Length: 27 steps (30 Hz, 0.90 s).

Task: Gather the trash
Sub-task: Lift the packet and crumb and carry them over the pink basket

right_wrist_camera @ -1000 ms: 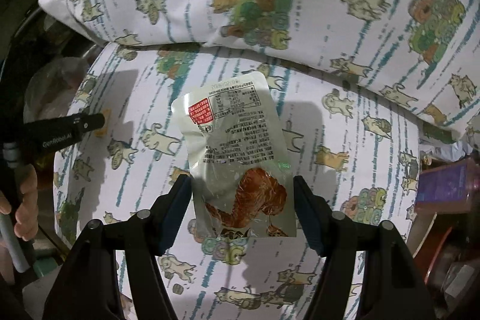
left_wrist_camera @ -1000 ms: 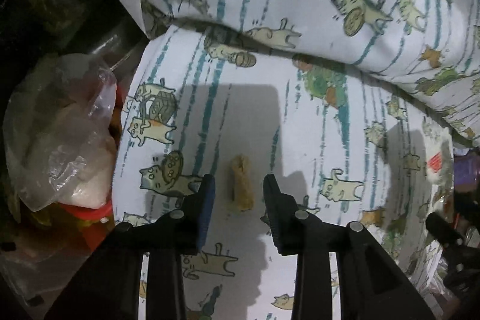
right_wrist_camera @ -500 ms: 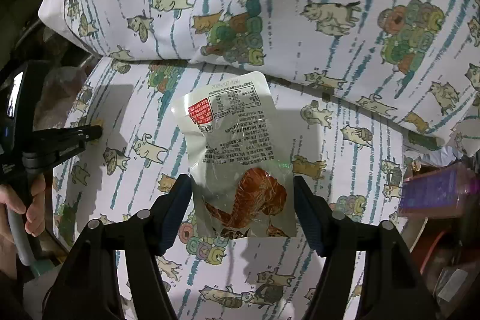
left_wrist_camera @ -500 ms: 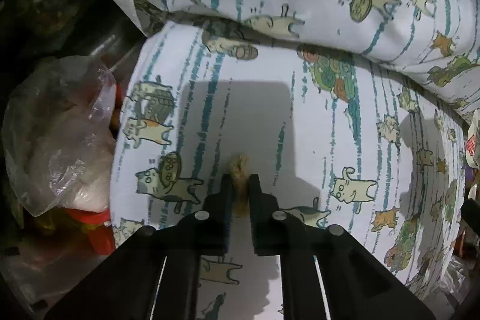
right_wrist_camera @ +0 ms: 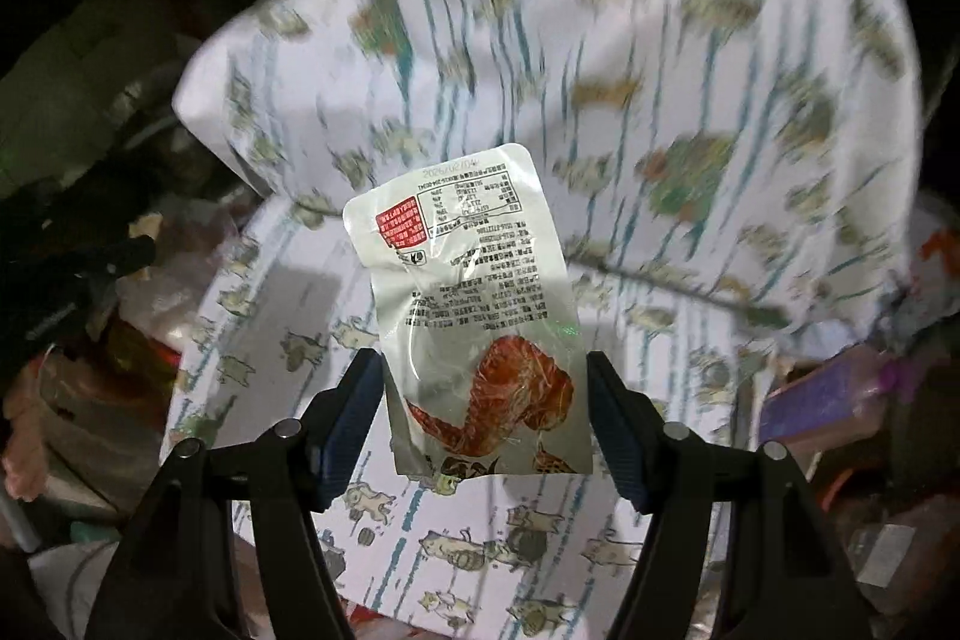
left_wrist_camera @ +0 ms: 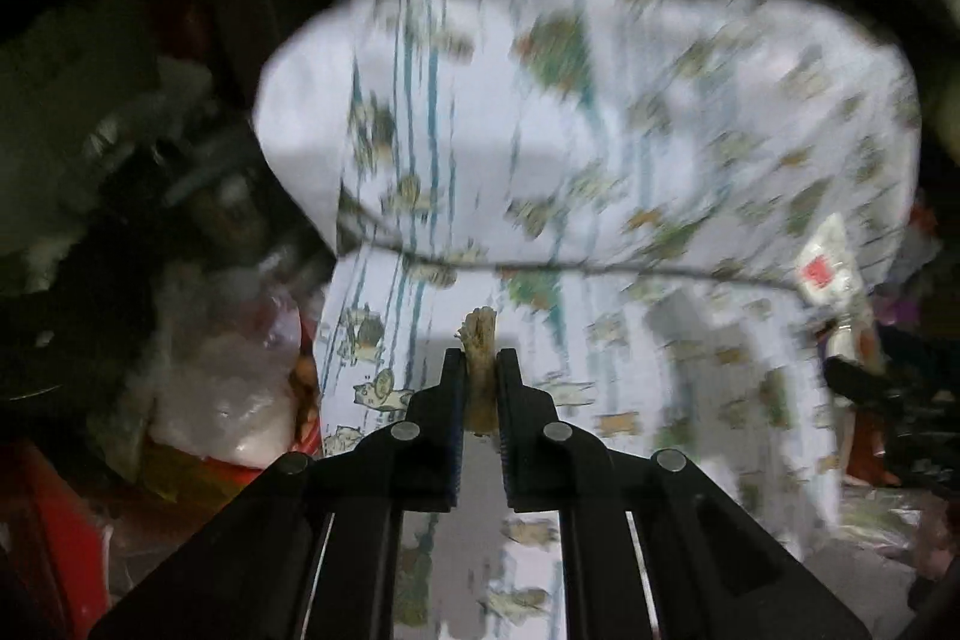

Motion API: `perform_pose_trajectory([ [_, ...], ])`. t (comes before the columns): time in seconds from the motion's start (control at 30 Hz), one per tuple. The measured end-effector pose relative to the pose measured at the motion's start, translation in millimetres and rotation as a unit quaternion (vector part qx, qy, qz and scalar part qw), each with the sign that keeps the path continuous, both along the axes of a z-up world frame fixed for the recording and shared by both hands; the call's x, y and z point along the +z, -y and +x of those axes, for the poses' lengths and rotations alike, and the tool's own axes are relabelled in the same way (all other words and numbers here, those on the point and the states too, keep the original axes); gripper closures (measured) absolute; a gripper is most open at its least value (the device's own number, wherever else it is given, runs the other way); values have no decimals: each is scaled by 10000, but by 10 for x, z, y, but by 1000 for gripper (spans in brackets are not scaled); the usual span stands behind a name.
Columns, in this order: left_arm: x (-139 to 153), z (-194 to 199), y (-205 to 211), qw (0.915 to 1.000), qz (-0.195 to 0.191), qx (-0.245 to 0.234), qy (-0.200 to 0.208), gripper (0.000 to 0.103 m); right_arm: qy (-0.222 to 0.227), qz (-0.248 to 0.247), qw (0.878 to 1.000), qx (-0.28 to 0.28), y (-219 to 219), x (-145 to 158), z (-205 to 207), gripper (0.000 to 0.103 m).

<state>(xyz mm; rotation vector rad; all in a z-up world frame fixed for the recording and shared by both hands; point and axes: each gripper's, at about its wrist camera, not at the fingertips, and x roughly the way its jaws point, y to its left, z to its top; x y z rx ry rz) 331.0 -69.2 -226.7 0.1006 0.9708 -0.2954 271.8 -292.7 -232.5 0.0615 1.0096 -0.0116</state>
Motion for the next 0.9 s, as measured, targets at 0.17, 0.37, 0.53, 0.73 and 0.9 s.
perform_pose_trajectory([
  [0.17,626,-683,-69,9979,-360,-172,505,92,304,157,9992,193,-171,421,-590,37],
  [0.37,986,-1519,-151,9945,-650,-239,783,92,602,323,9968,408,-387,734,-1258,37],
  [0.53,1061,-2147,-311,9936,-748,-90,839,92,778,565,9941,497,-535,886,-1750,37],
  [0.73,953,-2594,-425,9941,-757,-20,781,92,664,634,9944,518,-665,733,-2106,37],
  [0.9,689,-2666,-508,9956,-861,5,356,92,285,651,9963,488,-728,408,-2179,37],
])
